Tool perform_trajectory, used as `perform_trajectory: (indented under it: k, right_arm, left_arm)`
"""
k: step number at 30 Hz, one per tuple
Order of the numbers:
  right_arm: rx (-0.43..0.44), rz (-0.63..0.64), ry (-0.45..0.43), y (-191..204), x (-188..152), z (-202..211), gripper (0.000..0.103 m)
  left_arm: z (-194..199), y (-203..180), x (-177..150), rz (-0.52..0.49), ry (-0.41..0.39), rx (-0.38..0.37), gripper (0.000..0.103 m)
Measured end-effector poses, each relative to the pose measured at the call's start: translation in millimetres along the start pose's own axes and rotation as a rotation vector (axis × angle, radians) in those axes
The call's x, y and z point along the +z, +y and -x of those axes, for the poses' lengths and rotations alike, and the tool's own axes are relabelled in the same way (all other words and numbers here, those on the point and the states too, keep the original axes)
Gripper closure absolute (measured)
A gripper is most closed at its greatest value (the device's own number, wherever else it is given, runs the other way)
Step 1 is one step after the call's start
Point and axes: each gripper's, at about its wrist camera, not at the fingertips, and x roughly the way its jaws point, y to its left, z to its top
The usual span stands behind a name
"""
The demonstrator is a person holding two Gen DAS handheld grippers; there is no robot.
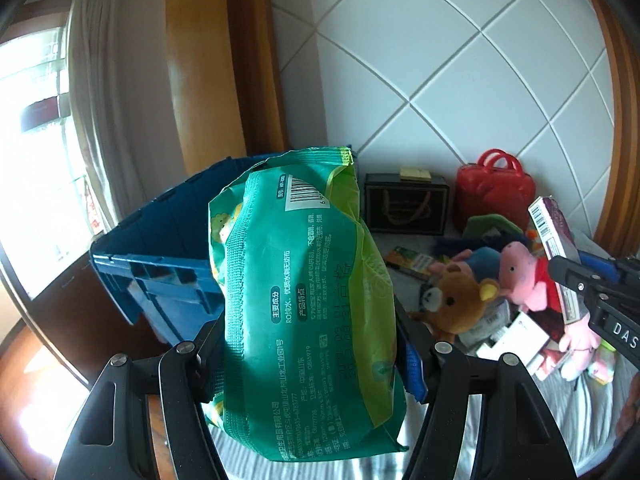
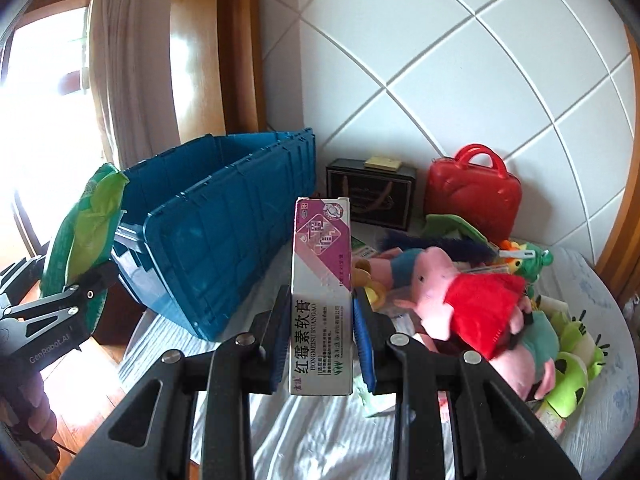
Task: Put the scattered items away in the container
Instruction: 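Lift the wipes pack and ointment box and carry them over the crate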
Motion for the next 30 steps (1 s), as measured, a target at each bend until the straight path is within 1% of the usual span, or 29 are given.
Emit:
perform_trajectory:
  k: [6, 13, 19, 23, 27, 30]
  right_arm:
    - [0.028, 0.048, -0.024, 53.9, 38.8, -23.7, 0.074]
    - [0.097, 0.118, -0.044, 85.2, 80.4, -68.7, 0.074]
    - [0.141, 0.183, -0.046, 113.8, 112.8, -107.4, 0.074]
    - [0.168, 0.176, -0.023, 136.3, 124.2, -129.1, 0.074]
    - [0.163, 0.158, 0.006, 163.3, 135.8, -148.5, 0.074]
    - [0.125, 0.140, 0.017, 184.8, 145.3, -160.5, 0.074]
  left_arm:
    - [-23.8, 44.0, 21.4, 0.036, 0.008, 0.048, 0.036]
    - [-55.4, 76.6, 47.9, 0.078, 0.012, 0.117, 0.036]
    - [-86.2, 112.8, 63.4, 0.136, 0.051, 0.166, 0.036]
    - [-107.9, 137.8, 71.5, 0.144, 0.068, 0.169, 0.036]
    - [-133.5, 164.1, 80.7, 0.132, 0.091, 0.150, 0.036]
    - [-157.9, 182.4, 87.7, 0.101, 0.125, 0.127, 0.036]
